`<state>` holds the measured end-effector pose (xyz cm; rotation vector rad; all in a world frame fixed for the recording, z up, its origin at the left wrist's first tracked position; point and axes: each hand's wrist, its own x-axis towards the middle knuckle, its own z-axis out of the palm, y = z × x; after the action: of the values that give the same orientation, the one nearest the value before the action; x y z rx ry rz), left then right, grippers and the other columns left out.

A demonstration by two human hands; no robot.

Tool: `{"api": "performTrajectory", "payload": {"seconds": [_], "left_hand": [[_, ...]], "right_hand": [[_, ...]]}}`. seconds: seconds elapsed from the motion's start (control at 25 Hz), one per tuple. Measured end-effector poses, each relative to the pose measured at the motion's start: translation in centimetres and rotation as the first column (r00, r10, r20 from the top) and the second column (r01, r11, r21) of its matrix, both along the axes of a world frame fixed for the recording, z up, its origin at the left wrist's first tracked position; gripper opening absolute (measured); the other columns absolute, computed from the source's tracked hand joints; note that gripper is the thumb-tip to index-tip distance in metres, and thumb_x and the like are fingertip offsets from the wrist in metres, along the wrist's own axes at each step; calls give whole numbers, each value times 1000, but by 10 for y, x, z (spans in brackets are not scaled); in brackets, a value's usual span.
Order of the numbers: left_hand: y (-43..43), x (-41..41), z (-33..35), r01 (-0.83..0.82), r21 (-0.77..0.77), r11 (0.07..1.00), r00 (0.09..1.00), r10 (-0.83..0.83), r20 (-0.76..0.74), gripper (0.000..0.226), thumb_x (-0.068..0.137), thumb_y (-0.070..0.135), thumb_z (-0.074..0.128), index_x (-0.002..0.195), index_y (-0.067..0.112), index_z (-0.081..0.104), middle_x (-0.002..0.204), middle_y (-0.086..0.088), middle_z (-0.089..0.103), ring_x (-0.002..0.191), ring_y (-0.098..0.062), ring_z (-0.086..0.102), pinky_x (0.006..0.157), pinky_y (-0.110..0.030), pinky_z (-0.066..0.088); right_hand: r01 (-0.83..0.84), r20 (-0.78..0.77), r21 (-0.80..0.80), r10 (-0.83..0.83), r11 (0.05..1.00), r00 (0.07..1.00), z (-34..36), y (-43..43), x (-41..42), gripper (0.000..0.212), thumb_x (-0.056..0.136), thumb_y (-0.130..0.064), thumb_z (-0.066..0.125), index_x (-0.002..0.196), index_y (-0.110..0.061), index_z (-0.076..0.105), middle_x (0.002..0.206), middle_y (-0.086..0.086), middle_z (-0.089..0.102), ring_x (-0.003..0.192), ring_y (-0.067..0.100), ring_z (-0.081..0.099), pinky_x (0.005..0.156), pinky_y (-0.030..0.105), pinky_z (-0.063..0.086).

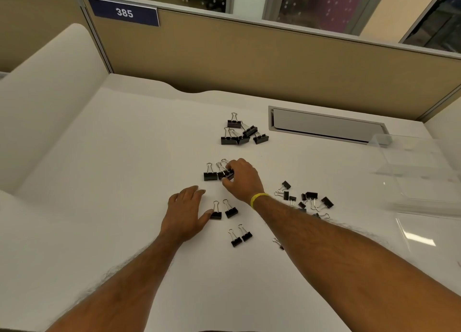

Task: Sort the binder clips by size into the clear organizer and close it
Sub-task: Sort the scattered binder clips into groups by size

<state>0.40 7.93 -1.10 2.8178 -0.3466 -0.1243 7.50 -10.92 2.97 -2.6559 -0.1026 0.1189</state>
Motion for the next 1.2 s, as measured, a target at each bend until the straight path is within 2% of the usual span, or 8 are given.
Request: {"api": "performTrajectory", "payload": {"seconds": [0.2,0.56,1.0,1.2], "left_hand": [[4,14,-2,5,-20,1000,1000,-5,23,63,88,56,46,139,19,45,147,-6,43,136,-22,39,110,-43,28],[8,28,-6,4,-16,1000,1000,-4,16,67,87,60,39,140,20,43,148,-5,42,136,-22,37,111,-43,27],[-8,23,2,32,-22,999,999,-31,6,64,90,57,42,142,19,41,150,-5,39,138,-22,34,112,-43,25],[-26,16,6,80,-28,996,996,-79,36,69,85,61,34,138,18,45,146,-6,44,136,-23,38,110,-44,28]], "right_hand": [[-17,-26,-28,16,999,1000,-3,16,23,35,86,-30,62,117,-14,58,114,7,56,107,25,52,94,37,41],[-84,-26,-198,81,977,996,-10,26,34,41,87,-40,60,121,-17,57,117,6,57,111,25,51,94,39,37],[-46,25,-137,50,990,998,-14,-9,-5,42,85,-39,61,121,-19,57,121,3,54,114,22,47,97,37,38],[-38,21,-104,40,994,999,-22,-37,-40,48,85,-38,63,127,-17,55,130,4,51,123,23,44,102,35,36]]}}
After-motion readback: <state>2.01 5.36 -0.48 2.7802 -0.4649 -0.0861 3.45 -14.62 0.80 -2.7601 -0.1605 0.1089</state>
